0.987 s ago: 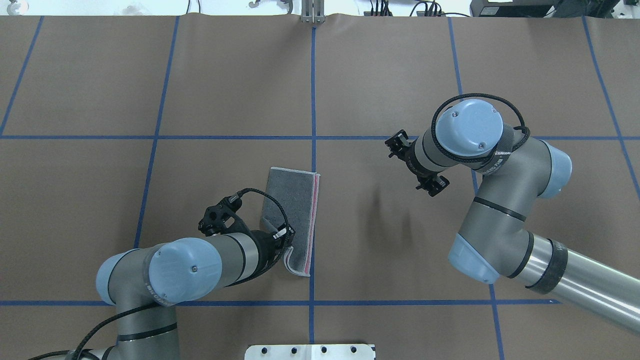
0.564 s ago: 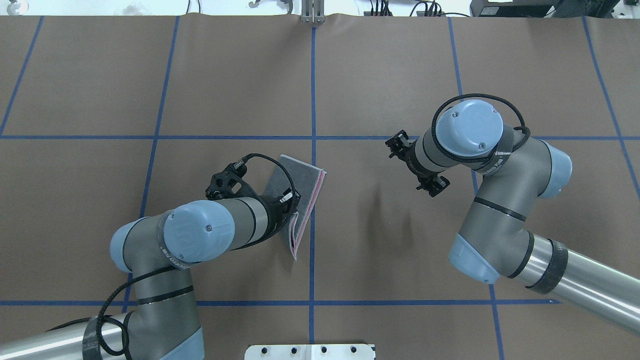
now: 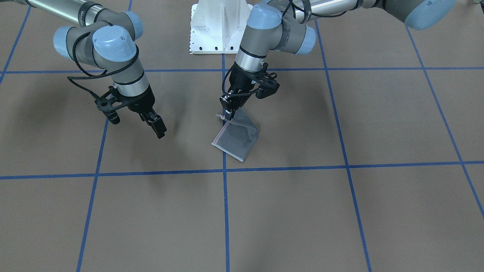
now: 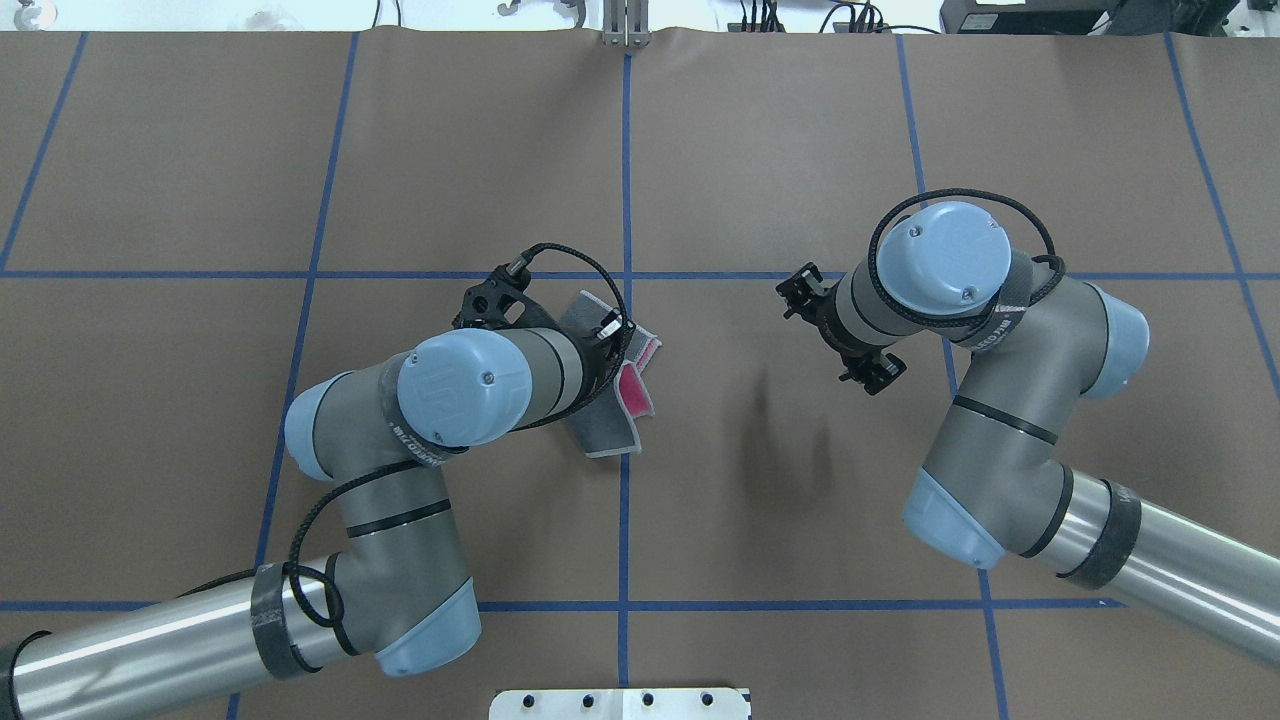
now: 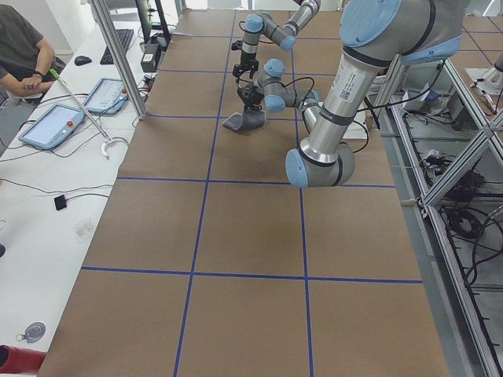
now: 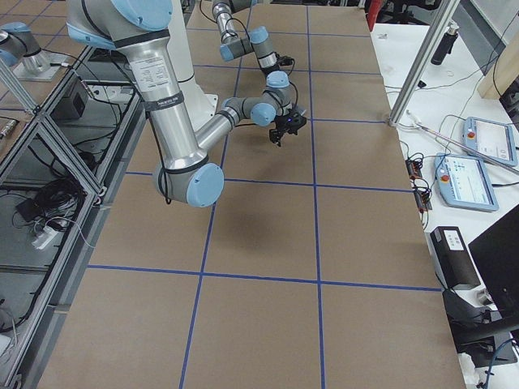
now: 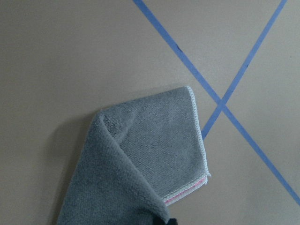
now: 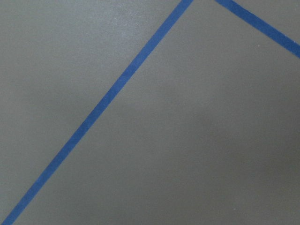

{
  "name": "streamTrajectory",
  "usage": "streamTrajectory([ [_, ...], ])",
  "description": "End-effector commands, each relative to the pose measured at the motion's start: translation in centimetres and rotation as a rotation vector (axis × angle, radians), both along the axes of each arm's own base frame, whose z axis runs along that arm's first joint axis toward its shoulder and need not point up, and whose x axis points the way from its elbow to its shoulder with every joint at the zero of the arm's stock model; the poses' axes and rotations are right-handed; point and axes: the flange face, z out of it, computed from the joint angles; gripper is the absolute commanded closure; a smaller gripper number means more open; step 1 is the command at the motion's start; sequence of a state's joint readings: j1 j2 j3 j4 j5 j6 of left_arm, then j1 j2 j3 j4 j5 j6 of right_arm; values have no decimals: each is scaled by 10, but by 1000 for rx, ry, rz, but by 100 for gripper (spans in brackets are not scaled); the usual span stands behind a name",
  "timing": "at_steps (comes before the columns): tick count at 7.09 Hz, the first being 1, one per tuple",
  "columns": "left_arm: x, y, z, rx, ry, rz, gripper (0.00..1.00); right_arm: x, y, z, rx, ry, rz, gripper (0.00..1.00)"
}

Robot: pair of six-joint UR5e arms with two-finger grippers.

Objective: Fold towel twice with both arms
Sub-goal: 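Lift the near end and fold it over toward the far end with the left gripper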

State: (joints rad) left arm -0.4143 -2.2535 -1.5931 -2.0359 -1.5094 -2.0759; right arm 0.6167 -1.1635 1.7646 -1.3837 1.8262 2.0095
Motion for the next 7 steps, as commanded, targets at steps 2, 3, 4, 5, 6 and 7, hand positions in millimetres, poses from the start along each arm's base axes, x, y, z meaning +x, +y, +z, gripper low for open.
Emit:
streamTrajectory([
  [2, 7, -57, -3, -17, -41, -59, 100, 8, -1, 12, 10, 18, -21, 0],
  [3, 0, -74, -5, -28, -41, -66, 100, 9, -1, 13, 9, 19, -21, 0],
  [4, -2, -81, 0, -33, -50, -72, 100, 8, -1, 12, 10, 18, -21, 0],
  [5, -1, -84, 6, -39, -61, -75, 100, 8, -1, 12, 12, 18, -19, 0],
  [6, 0, -87, 10, -43, -69, -78, 100, 8, -1, 12, 12, 18, -19, 0],
  [7, 3, -89, 15, -47, -76, -78, 100, 8, -1, 9, 15, 14, -21, 0],
])
